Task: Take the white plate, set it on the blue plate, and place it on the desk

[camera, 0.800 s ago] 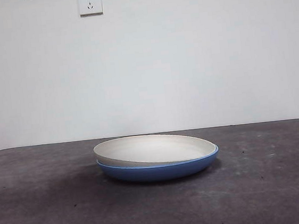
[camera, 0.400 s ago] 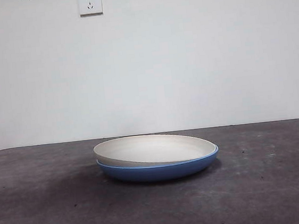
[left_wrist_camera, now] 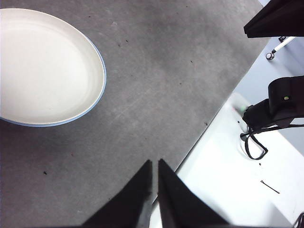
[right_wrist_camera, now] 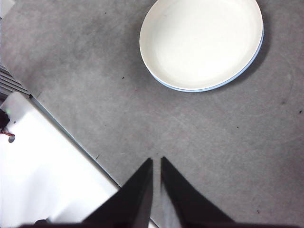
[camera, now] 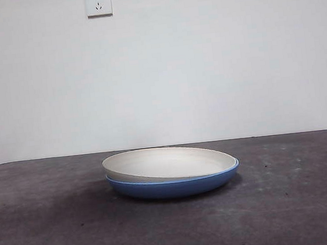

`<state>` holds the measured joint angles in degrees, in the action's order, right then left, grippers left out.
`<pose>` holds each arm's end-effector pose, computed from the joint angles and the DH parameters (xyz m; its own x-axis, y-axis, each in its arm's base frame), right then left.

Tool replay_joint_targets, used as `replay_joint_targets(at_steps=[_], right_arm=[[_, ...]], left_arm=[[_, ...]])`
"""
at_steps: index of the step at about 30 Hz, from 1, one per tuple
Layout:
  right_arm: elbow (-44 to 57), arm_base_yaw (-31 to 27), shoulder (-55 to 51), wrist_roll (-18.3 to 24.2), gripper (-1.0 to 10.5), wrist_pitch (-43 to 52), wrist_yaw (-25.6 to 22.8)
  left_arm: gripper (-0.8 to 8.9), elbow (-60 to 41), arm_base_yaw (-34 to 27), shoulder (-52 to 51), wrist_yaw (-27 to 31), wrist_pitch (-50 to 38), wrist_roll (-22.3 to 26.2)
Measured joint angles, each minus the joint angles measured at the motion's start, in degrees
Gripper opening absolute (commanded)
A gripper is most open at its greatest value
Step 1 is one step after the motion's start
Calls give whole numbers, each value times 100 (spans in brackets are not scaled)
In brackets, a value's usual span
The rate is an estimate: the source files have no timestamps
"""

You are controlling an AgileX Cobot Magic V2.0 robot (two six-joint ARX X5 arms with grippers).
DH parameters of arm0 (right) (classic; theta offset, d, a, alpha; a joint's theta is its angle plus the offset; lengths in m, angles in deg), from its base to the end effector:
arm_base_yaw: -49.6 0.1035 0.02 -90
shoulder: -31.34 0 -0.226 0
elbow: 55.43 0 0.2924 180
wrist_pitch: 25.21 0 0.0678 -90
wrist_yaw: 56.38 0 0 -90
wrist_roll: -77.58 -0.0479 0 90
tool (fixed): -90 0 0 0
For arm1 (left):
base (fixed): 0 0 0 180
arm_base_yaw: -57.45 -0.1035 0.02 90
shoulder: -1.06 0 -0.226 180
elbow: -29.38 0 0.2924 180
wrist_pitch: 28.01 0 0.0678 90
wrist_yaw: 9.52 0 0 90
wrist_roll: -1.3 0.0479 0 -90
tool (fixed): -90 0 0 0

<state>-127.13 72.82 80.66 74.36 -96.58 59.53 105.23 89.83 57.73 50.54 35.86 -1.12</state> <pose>0.1901 0.1043 0.3025 0.3701 0.6343 -0.6787 -0.5782 0.7292 0.3661 0.1981 -0.1539 0.3115 0.2530 -0.7514 -0.6094 0.7380 0.5572 -0.3807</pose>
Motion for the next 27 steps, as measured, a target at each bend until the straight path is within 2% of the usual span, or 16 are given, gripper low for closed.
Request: replay_joint_targets(at_steps=[11,27], right_arm=[[0,0,0,42,8,372,0],[0,0,0,44,8,367,0]], left_arm=[[9,0,0,0,0,0,0],[9,0,-2,-11,0,-74,2]])
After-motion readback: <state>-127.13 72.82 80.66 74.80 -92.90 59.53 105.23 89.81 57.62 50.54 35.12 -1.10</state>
